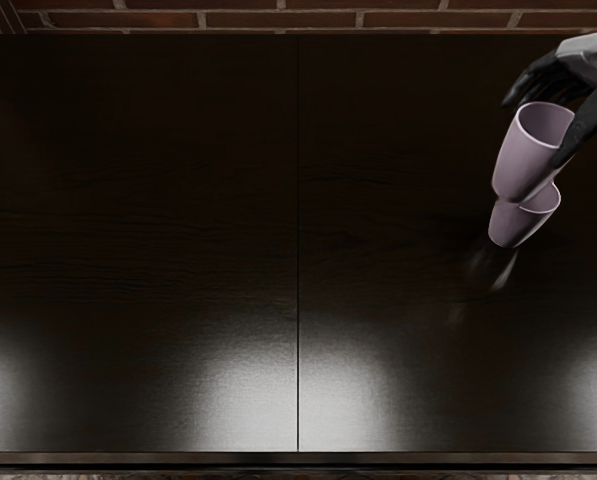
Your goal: Pick up cup and place in cup with right hand
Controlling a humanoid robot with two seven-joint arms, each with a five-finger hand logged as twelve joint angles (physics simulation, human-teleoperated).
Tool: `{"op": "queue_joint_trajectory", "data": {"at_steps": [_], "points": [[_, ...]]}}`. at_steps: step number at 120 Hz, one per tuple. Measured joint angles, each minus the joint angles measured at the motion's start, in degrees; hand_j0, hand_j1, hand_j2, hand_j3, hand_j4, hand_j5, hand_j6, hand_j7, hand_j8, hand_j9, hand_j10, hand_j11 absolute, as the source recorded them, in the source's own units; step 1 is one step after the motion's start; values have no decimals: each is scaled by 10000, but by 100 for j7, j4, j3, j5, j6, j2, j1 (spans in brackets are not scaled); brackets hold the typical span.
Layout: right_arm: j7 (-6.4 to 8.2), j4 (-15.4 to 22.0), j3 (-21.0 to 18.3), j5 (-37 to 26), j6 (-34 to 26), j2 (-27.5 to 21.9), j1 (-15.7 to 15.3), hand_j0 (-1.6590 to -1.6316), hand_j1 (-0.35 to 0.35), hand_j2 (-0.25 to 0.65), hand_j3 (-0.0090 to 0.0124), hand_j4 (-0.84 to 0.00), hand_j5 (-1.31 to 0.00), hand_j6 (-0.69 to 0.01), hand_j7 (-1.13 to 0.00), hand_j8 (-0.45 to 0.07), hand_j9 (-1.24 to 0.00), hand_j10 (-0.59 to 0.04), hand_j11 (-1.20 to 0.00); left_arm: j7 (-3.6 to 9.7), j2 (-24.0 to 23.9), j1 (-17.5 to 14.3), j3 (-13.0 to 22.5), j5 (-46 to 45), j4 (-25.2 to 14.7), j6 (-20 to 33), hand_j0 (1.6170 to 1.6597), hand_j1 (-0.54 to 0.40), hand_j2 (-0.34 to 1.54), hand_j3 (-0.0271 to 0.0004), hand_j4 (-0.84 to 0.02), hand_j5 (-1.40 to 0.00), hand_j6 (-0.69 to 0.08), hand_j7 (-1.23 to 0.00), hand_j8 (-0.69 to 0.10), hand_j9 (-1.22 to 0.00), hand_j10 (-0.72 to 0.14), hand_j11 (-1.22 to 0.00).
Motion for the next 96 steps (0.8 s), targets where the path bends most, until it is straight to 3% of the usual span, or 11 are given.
{"op": "queue_joint_trajectory", "data": {"at_steps": [1,7,43,54,96], "points": [[0,0,-1,0,4,-8,3,-16574,1170,1510,7,-4576,-6539,-4021,-6268,-2759,-6475,-3103,-6474,0,0,0,0,0,0,0,16581,3491,-2,0,-2,1,-2,1,-2,1,-1,1],[0,-7,-3,-11,7,-52,15,-16575,1179,1371,3,-4607,-6516,-3949,-6272,-2622,-6473,-3114,-6475,0,0,0,1,0,-1,0,16581,3491,-2,0,-2,0,-2,1,-2,1,-1,1],[23,-40,-60,-291,-69,-144,-59,-16571,1400,1826,-7,-4692,-6459,-3879,-6284,-2609,-6378,-3137,-6338,0,0,0,-1,0,0,1,16581,3490,0,-1,-2,-1,-3,0,-2,0,-2,0],[48,-43,-71,-387,-131,-166,-172,-16571,1404,1813,3,-4694,-6462,-3859,-6285,-2591,-6375,-3135,-6340,0,0,0,0,0,0,0,16581,3490,0,-1,-2,-1,-3,0,-2,0,-2,0],[75,-50,-79,-459,-377,-131,-335,-16572,1432,1856,-3,-4699,-6467,-3850,-6287,-2597,-6372,-3107,-6344,0,0,0,0,0,1,0,16581,3490,0,-1,-2,-1,-3,0,-2,0,-2,0]]}}
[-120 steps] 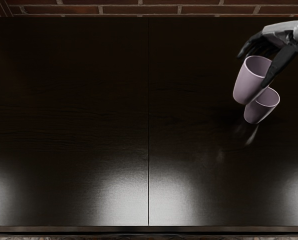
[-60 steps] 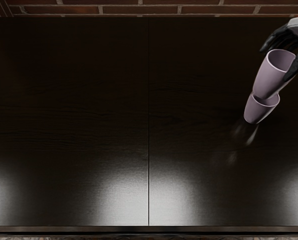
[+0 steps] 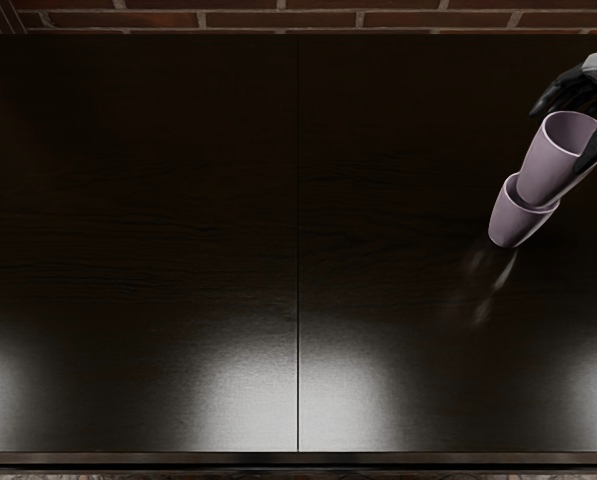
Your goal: Pick up cup and place in cup with right hand
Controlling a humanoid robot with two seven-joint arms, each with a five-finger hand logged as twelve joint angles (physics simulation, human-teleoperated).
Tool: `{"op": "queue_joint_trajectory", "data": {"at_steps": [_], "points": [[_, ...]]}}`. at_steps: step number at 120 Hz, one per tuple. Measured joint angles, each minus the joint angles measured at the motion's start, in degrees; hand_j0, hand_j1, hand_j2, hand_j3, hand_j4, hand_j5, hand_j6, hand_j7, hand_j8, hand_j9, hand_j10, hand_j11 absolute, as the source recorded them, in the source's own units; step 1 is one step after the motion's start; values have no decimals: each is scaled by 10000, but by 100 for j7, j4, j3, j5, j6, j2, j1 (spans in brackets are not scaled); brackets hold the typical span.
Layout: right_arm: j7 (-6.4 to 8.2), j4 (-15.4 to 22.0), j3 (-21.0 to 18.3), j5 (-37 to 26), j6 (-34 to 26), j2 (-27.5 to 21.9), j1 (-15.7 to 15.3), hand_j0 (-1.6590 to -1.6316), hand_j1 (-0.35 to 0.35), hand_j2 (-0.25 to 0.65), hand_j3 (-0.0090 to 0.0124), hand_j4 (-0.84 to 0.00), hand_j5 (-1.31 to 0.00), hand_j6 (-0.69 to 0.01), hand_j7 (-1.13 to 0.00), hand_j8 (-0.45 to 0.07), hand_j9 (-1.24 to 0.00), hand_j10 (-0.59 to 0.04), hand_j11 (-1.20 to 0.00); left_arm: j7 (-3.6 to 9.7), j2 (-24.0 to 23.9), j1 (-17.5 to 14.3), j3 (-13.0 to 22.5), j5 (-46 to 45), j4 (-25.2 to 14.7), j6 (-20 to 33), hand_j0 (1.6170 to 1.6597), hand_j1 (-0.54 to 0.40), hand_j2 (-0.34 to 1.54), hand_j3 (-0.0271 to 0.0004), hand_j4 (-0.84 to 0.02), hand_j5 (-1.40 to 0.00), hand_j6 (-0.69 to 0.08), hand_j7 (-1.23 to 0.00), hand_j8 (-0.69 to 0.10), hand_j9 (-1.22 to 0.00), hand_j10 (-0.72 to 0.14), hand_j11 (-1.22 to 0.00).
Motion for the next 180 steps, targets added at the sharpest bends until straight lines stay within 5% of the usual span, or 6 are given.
{"op": "queue_joint_trajectory", "data": {"at_steps": [180], "points": [[73,-203,4,-414,-837,378,-528,-16572,1403,1746,0,-4621,-6401,-3840,-6202,-2603,-6295,-3123,-6279,0,0,0,-2,0,1,0,16581,3490,0,-1,-3,0,-3,0,-2,0,-1,0]]}}
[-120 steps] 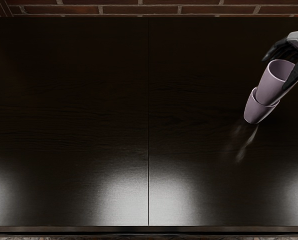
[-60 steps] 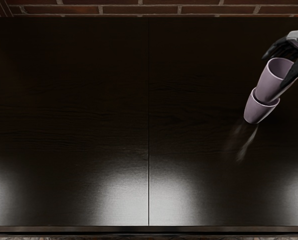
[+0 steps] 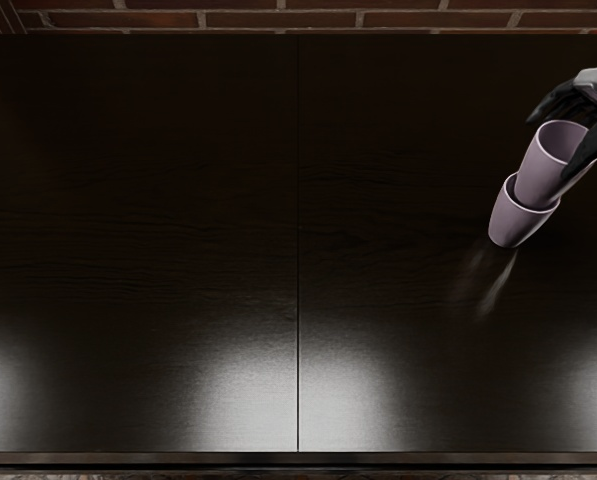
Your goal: Pick up cup and place in cup with right hand
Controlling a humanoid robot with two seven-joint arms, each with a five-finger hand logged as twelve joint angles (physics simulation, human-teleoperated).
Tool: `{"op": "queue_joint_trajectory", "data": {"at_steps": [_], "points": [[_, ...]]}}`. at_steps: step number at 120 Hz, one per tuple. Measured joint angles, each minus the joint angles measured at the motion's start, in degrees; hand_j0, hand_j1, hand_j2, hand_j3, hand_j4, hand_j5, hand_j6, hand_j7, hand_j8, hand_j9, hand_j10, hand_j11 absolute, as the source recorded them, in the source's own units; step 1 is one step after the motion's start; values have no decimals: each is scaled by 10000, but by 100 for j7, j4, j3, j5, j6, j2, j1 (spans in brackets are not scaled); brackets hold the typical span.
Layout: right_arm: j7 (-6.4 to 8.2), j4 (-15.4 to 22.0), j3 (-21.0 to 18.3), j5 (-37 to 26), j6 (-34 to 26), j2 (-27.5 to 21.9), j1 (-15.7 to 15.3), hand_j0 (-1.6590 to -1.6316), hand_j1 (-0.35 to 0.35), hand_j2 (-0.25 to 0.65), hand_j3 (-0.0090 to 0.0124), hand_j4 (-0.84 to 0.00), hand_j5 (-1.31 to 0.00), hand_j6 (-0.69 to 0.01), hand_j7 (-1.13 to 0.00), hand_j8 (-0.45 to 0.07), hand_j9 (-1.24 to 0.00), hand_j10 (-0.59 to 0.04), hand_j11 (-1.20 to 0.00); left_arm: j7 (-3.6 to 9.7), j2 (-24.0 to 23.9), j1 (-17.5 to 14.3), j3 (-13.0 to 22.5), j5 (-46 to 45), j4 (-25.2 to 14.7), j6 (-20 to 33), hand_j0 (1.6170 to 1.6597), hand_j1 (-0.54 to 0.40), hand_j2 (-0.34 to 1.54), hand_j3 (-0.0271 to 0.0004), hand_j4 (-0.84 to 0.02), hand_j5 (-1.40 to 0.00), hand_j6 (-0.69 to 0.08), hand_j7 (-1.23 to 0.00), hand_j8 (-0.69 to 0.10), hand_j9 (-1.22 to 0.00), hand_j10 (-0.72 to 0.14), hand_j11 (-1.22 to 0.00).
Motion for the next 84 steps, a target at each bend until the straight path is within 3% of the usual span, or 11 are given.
{"op": "queue_joint_trajectory", "data": {"at_steps": [44,62,84], "points": [[80,-39,-7,-8,-170,71,-135,-16569,1357,1603,-2,-4603,-6229,-3875,-6101,-2669,-6139,-3189,-6128,0,0,0,-1,0,-2,0,16581,3490,0,-1,-3,0,-3,0,-2,0,-1,0],[82,-45,2,21,-171,74,-188,-16582,1304,1257,0,-4102,-5446,-3728,-5378,-2841,-5392,-3225,-5386,0,0,0,1,0,-1,0,16581,3490,0,-1,-3,-1,-3,0,-2,0,-2,0],[82,-47,10,72,-165,76,-206,-16580,-213,396,0,-2784,-3631,-2641,-3601,-2278,-3607,-2427,-3603,0,0,0,2,0,-2,0,16581,3490,0,-1,-3,-1,-3,0,-3,0,-2,0]]}}
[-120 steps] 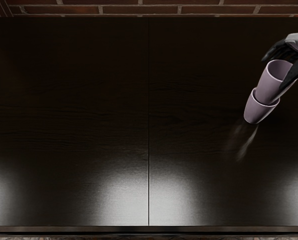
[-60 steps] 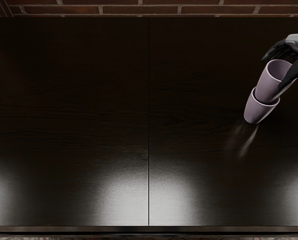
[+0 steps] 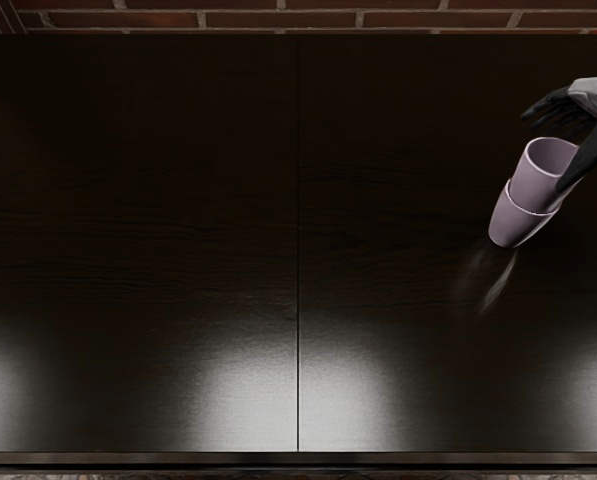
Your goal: Pick up cup and place in cup with right hand
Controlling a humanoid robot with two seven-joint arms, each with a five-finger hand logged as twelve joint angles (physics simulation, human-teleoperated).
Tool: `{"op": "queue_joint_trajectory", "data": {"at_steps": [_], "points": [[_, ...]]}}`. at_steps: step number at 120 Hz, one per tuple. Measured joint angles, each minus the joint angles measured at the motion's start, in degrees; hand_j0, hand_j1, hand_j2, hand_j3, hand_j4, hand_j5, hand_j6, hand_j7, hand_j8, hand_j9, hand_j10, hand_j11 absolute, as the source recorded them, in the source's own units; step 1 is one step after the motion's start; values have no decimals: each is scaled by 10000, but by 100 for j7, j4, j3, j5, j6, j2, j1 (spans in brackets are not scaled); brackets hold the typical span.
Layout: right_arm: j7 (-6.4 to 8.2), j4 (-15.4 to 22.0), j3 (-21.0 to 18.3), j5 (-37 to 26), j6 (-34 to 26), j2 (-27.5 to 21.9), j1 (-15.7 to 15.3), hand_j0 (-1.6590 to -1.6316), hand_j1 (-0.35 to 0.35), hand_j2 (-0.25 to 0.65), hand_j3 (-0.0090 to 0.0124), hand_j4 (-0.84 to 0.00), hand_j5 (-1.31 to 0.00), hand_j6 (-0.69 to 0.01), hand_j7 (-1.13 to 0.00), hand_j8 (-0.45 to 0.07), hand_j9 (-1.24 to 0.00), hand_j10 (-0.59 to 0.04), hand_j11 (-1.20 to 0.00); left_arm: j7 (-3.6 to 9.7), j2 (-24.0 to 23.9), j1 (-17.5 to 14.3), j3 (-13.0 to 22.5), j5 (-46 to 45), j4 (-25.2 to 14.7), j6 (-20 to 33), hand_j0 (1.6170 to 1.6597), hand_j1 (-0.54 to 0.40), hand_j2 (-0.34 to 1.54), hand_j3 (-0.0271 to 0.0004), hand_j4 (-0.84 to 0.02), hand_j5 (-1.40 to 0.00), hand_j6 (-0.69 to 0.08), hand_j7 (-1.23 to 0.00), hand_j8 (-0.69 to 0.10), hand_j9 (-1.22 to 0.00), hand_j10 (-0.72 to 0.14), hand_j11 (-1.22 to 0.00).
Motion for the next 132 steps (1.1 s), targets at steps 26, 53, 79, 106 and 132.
{"op": "queue_joint_trajectory", "data": {"at_steps": [26,53,79,106,132], "points": [[-5,-20,36,230,48,1,-2,-16580,-1970,86,0,-1344,-1702,-1309,-1685,-1174,-1692,-1214,-1688,0,0,0,-1,0,-1,0,16581,3490,0,-1,-2,-1,-3,0,-2,0,-2,0],[-2,-95,143,1233,437,-19,33,-16581,-2997,37,0,-489,-571,-492,-560,-437,-565,-446,-562,0,0,0,0,0,-1,0,16581,3490,0,-1,-2,0,-3,0,-2,0,-2,0],[0,-120,530,1785,547,-39,36,-16581,-3328,14,0,-202,-202,-213,-194,-187,-198,-181,-196,0,0,0,0,0,1,0,16581,3490,0,-1,-2,-1,-3,0,-3,0,-2,0],[-7,-108,684,3033,1118,7,37,-16581,-3442,3,0,-89,-70,-100,-64,-86,-67,-79,-66,0,0,0,-1,0,1,0,16581,3490,0,-1,-2,-1,-3,0,-2,0,-2,0],[-8,-37,796,3783,1734,454,38,-16581,-3477,0,0,-40,-25,-46,-22,-40,-23,-35,-22,0,0,0,-1,0,0,0,16581,3490,0,-1,-2,-1,-3,0,-2,0,-2,0]]}}
